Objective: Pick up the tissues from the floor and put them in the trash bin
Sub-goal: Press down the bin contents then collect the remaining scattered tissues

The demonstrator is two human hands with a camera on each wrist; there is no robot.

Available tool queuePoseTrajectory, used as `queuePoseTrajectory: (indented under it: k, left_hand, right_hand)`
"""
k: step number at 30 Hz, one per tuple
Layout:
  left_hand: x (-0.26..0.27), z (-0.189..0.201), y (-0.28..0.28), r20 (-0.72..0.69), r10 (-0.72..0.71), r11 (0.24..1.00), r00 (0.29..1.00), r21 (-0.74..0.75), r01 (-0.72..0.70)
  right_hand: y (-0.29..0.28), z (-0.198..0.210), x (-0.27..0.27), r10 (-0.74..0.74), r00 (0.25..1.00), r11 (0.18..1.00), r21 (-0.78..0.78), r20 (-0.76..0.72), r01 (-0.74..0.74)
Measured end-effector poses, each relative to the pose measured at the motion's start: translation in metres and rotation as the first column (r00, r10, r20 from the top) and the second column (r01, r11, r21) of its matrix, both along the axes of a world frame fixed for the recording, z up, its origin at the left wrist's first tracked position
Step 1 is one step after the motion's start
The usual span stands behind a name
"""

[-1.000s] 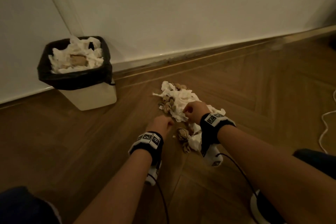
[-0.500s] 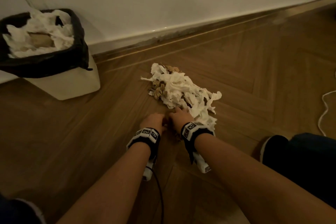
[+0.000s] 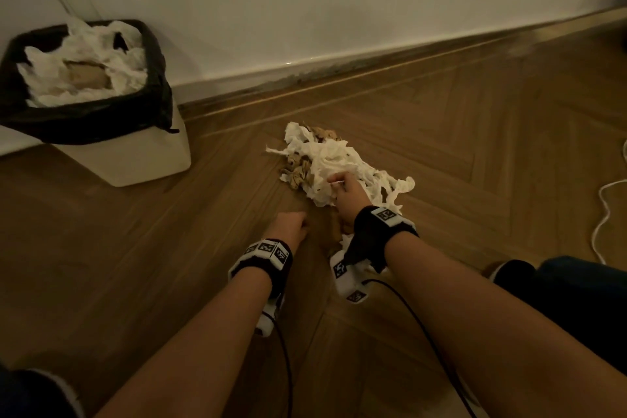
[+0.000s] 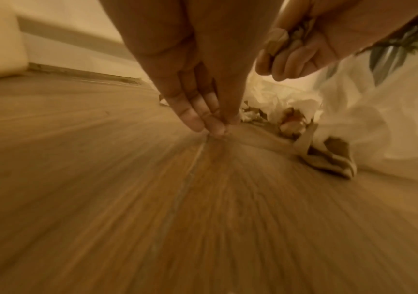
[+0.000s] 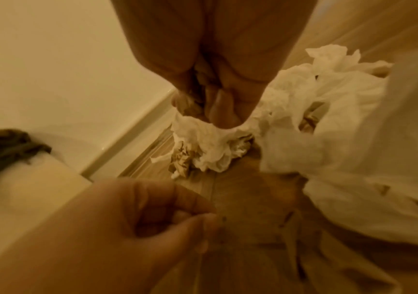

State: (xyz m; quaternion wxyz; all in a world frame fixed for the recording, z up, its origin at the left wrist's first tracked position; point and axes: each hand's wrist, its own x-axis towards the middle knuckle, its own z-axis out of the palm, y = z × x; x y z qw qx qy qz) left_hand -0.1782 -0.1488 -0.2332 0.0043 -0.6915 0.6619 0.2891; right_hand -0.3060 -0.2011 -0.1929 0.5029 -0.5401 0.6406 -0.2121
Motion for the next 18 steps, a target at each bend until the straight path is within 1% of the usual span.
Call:
queuePoseTrajectory:
  k: [2,3,4,6,8,10,11,13,14,15,16,18]
  left_hand:
    - [0.007,0.002,0.002,-0.109,0.080,0.991,0.991,-0.100,-0.091]
    - [0.011,0.005,0.003,-0.190,0.146,0.974,0.971,-0.142,-0.175]
    - [0.016,0.009,0.003,-0.277,0.216,0.946,0.936,-0.176,-0.271]
    - [0.026,0.019,0.000,-0.445,0.325,0.865,0.835,-0.216,-0.452]
    - [0.042,0.035,-0.004,-0.579,0.384,0.766,0.719,-0.235,-0.598]
    - [0.058,0.056,-0.006,-0.676,0.394,0.663,0.622,-0.259,-0.702]
    - [0.068,0.066,-0.006,-0.713,0.385,0.617,0.586,-0.273,-0.738]
    - [0.088,0.088,-0.006,-0.772,0.346,0.533,0.533,-0.306,-0.789]
    - [0.098,0.098,-0.005,-0.804,0.318,0.491,0.502,-0.313,-0.813]
    - [0.108,0.108,-0.004,-0.835,0.287,0.452,0.470,-0.314,-0.835]
    - [0.117,0.118,-0.002,-0.852,0.263,0.414,0.453,-0.325,-0.850]
    - [0.136,0.133,0.005,-0.847,0.240,0.342,0.474,-0.383,-0.858]
  right_hand:
    - [-0.003,0.007,0.004,-0.045,0.994,0.997,0.063,0.103,0.038]
    - [-0.005,0.011,0.008,-0.083,0.979,0.992,0.111,0.189,0.062]
    - [-0.006,0.017,0.012,-0.127,0.949,0.982,0.169,0.290,0.080]
    - [-0.008,0.029,0.020,-0.211,0.848,0.958,0.276,0.486,0.080]
    - [-0.011,0.042,0.029,-0.248,0.720,0.944,0.327,0.648,0.030]
    - [-0.014,0.055,0.038,-0.259,0.604,0.942,0.335,0.753,-0.015]
    - [-0.015,0.061,0.045,-0.259,0.558,0.945,0.327,0.788,-0.024]
    - [-0.016,0.072,0.060,-0.242,0.492,0.954,0.298,0.836,-0.037]
    - [-0.016,0.078,0.067,-0.222,0.479,0.960,0.277,0.849,-0.045]
    - [-0.016,0.082,0.075,-0.199,0.484,0.966,0.254,0.852,-0.050]
    - [-0.016,0.087,0.084,-0.173,0.509,0.973,0.228,0.843,-0.046]
    - [-0.016,0.096,0.103,-0.102,0.591,0.989,0.146,0.800,-0.027]
